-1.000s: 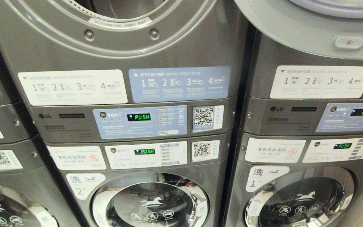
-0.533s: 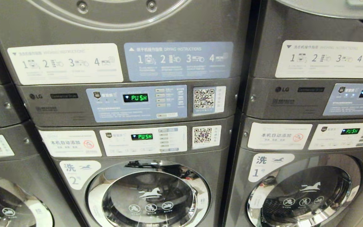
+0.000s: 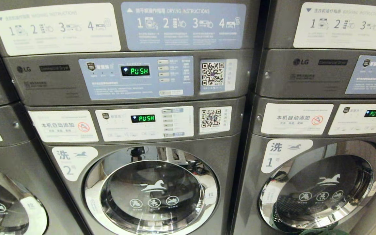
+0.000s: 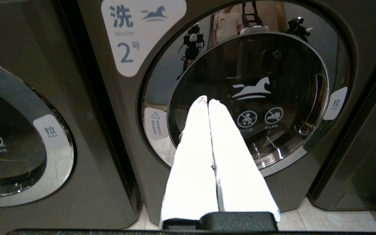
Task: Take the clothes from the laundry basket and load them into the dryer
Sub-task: Take the clothes out of the basket
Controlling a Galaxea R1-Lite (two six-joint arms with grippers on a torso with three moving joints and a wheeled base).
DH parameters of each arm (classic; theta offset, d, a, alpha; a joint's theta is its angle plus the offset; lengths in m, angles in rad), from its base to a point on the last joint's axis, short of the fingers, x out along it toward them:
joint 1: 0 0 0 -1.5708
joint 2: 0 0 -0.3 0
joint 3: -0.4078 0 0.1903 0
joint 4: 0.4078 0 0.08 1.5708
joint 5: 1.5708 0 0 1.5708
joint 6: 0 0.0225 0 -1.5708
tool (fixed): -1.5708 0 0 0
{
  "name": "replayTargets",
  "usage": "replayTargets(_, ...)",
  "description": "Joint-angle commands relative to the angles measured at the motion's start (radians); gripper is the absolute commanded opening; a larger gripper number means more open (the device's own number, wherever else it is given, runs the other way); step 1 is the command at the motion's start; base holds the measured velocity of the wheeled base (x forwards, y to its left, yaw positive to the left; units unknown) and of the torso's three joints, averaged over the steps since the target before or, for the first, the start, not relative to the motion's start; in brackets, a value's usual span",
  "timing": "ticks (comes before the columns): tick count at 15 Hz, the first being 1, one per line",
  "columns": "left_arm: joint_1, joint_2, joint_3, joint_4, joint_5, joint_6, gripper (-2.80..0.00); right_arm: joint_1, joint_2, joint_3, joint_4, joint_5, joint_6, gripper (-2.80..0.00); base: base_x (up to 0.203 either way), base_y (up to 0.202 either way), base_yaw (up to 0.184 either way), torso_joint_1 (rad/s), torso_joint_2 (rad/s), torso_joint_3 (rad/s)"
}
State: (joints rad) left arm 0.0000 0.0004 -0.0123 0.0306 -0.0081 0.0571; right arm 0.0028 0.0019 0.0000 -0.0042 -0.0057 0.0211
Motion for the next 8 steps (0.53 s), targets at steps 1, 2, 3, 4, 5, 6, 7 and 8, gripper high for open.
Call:
replayTargets(1,0.0,0.0,-0.001,0.0,0.0,-0.001,-2.8,0.0,0.0,0.0,0.0,0.0,0.0,-2.8,0.0,0.0,0.0,-0.173,0.49,0.31)
replayTargets(2,0.0,0.0,-0.001,0.0,0.0,0.0,-2.8,0.0,0.0,0.0,0.0,0.0,0.0,-2.8,0.0,0.0,0.0,-0.174,0.49,0.311)
replayTargets(3,0.0,0.0,0.0,0.0,0.0,0.003,-2.8,0.0,0.0,0.0,0.0,0.0,0.0,-2.8,0.0,0.0,0.0,-0.168,0.47,0.31)
replayTargets(4,0.0,0.0,0.0,0.0,0.0,0.001,-2.8,0.0,0.0,0.0,0.0,0.0,0.0,-2.8,0.0,0.0,0.0,-0.166,0.49,0.318)
replayTargets(5,0.0,0.0,0.0,0.0,0.0,0.001,-2.8,0.0,0.0,0.0,0.0,0.0,0.0,-2.8,0.0,0.0,0.0,-0.149,0.46,0.311)
replayTargets(6,0.0,0.0,0.0,0.0,0.0,0.001,-2.8,0.0,0.0,0.0,0.0,0.0,0.0,-2.8,0.0,0.0,0.0,-0.139,0.47,0.325)
replayTargets(7,0.0,0.0,0.0,0.0,0.0,0.001,-2.8,0.0,0.0,0.0,0.0,0.0,0.0,-2.8,0.0,0.0,0.0,-0.139,0.47,0.33)
replayTargets(8,0.0,0.0,-0.001,0.0,0.0,0.0,-2.8,0.0,0.0,0.0,0.0,0.0,0.0,-2.8,0.0,0.0,0.0,-0.133,0.47,0.334)
